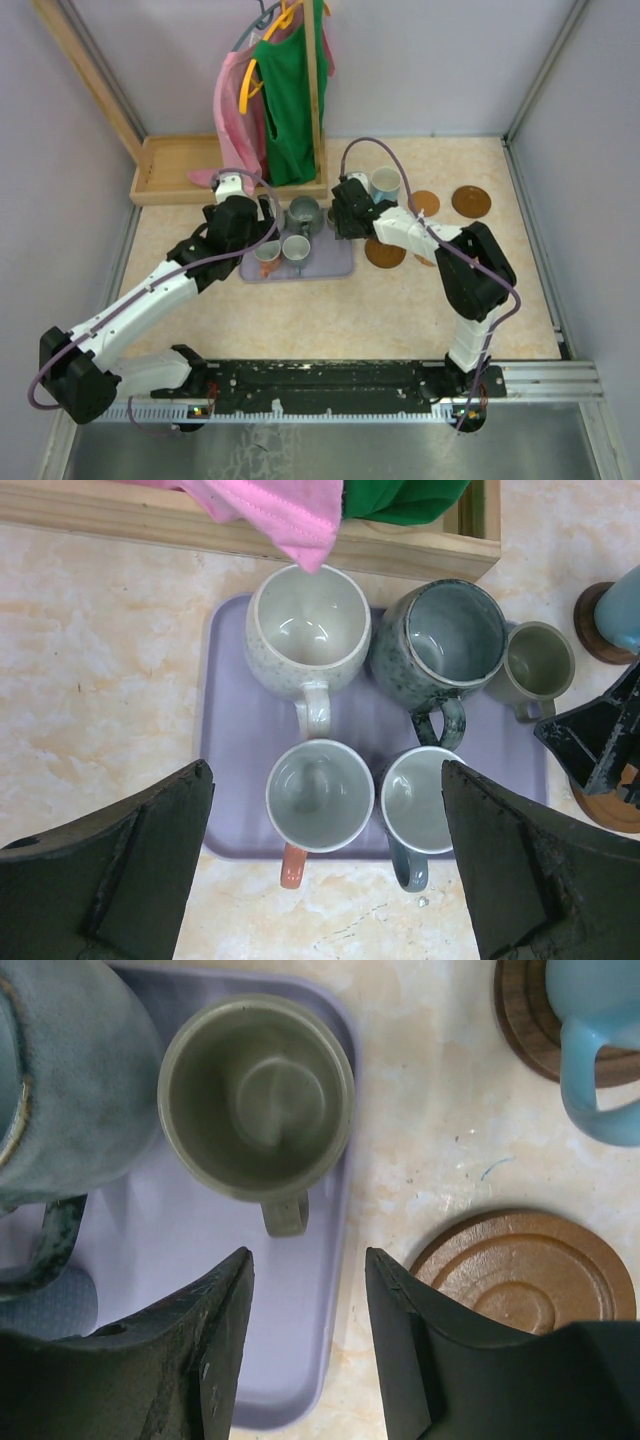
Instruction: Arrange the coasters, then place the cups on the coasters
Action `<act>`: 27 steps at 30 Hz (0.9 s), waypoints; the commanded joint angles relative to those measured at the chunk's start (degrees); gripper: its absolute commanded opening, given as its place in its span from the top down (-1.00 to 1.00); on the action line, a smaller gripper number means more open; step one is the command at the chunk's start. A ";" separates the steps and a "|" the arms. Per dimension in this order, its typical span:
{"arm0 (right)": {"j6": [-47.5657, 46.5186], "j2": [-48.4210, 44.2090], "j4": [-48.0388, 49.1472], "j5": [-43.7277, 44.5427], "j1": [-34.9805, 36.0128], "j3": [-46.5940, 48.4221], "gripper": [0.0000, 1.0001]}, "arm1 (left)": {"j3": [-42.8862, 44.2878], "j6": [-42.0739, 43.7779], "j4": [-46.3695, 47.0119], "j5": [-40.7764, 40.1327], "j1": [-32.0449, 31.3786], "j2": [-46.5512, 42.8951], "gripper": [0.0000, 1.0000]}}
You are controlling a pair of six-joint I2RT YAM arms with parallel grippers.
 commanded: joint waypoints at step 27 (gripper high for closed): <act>-2.70 6.56 4.21 2.36 0.76 5.94 1.00 | -0.93 0.94 -1.93 0.37 1.66 -2.56 -1.00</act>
